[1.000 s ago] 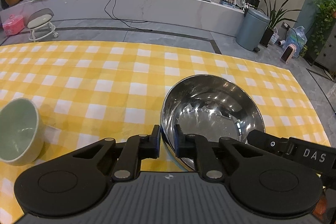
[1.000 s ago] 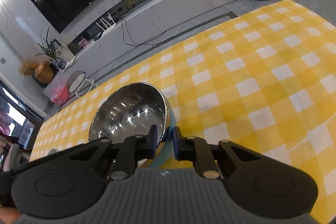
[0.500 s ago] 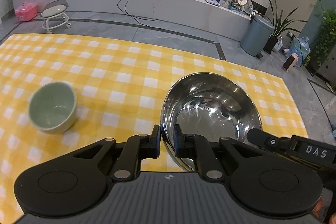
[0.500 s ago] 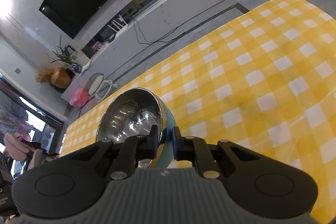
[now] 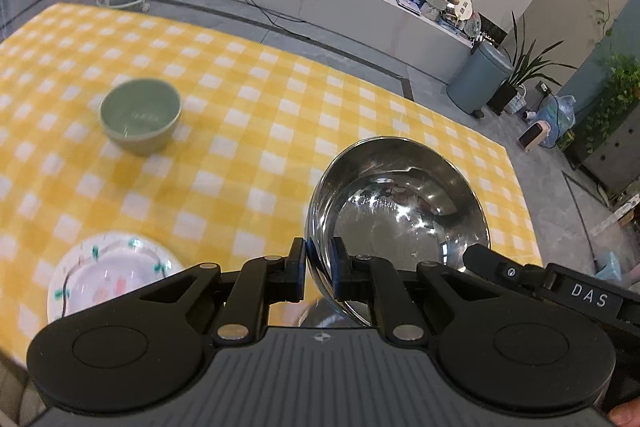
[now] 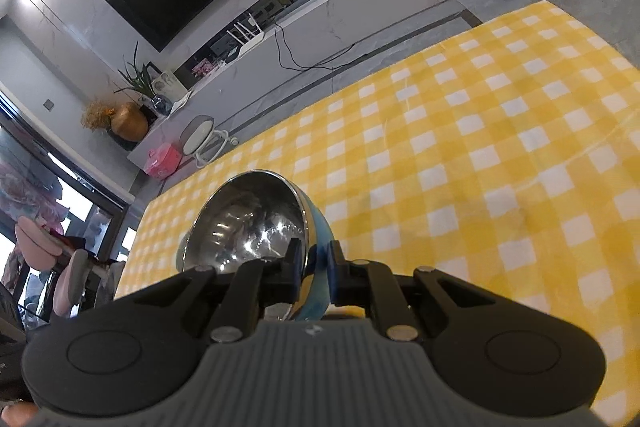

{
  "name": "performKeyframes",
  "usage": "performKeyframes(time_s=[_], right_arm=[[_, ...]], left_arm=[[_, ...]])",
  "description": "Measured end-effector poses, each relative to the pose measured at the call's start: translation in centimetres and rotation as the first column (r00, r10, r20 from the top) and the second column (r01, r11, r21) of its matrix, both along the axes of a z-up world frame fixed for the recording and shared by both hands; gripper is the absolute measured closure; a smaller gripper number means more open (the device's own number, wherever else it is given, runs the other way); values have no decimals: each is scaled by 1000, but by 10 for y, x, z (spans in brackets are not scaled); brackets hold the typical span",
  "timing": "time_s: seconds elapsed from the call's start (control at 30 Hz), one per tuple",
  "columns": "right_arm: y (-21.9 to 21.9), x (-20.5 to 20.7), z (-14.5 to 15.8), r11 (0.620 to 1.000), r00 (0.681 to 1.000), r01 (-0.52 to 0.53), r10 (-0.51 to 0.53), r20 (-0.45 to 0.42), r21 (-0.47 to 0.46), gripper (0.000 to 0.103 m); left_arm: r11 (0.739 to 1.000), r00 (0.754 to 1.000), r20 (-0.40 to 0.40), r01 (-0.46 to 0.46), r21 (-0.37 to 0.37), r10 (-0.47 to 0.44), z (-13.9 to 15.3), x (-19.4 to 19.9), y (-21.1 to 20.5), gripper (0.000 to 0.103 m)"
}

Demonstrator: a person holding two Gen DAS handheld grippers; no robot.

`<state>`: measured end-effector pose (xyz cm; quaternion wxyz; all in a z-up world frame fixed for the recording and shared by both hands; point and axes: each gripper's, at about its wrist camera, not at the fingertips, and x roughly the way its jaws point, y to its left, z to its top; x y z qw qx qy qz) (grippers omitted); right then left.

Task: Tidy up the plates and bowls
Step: 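Lift the blue bowl with both tools and carry it over the orange bowl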

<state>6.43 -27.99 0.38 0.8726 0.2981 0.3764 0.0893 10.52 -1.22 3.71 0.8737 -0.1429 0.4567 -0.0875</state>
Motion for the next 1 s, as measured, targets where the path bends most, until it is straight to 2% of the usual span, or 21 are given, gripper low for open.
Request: performKeyframes(time_s=[0.2, 0.47, 1.0], right_arm=[[0, -26, 0, 1000, 1000, 6, -6, -6, 9, 92], [-3, -54, -16, 998, 998, 38, -36, -42, 44, 91], [-16, -56, -26, 999, 996, 38, -36, -84, 28, 90]], left_arm=[[998, 999, -49, -25, -63, 22, -11, -22, 10, 90], [997, 994, -109, -17, -80, 8, -27, -37, 11, 90], [997, 986, -165, 26, -79, -38, -45, -50, -1, 87]])
